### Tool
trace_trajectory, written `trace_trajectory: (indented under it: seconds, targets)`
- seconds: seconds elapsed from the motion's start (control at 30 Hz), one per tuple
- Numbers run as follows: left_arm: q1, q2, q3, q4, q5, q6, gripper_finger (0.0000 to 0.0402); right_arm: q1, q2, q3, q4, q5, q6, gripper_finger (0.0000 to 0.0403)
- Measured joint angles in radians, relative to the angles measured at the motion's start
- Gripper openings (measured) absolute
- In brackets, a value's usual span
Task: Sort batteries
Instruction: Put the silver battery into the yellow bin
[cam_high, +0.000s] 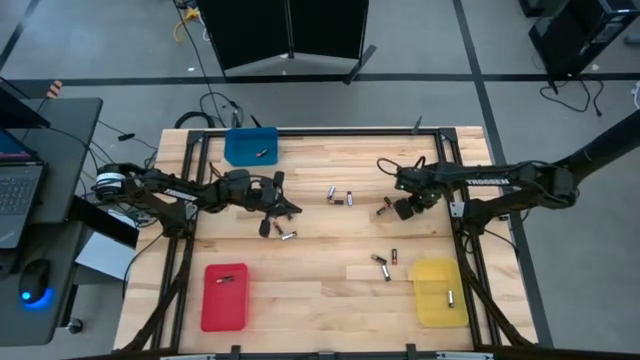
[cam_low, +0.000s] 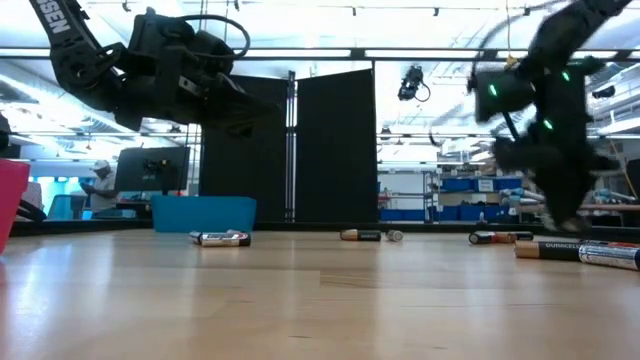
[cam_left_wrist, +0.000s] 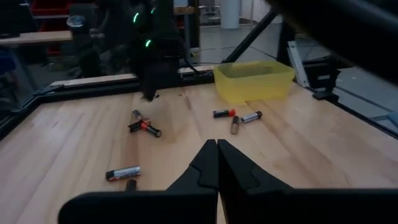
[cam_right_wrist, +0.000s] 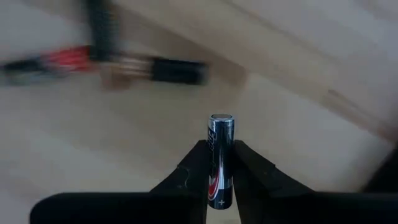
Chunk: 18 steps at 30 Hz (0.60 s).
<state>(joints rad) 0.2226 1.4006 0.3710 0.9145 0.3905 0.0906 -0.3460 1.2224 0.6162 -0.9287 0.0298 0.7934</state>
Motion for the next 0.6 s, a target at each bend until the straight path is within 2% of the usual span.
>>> trace_trajectory:
  seconds: [0.07, 0.23, 0.43, 0.6]
  targets:
    - [0.000, 0.000, 0.000, 0.001, -0.035, -0.019, 0.0004, 0.034, -0.011, 0.039, -0.101, -0.007, 0.029, 0.0058]
    - [0.000, 0.000, 0.000, 0.010, -0.112, -0.022, 0.0004, 0.135, -0.044, 0.174, -0.222, -0.047, 0.132, 0.0058]
    - [0.000, 0.000, 0.000, 0.009, -0.233, -0.018, 0.0004, 0.301, -0.057, 0.326, -0.284, -0.098, 0.327, 0.0057]
    - [0.000, 0.000, 0.000, 0.029, -0.278, -0.017, 0.0004, 0.463, -0.053, 0.394, -0.278, -0.173, 0.547, 0.0057]
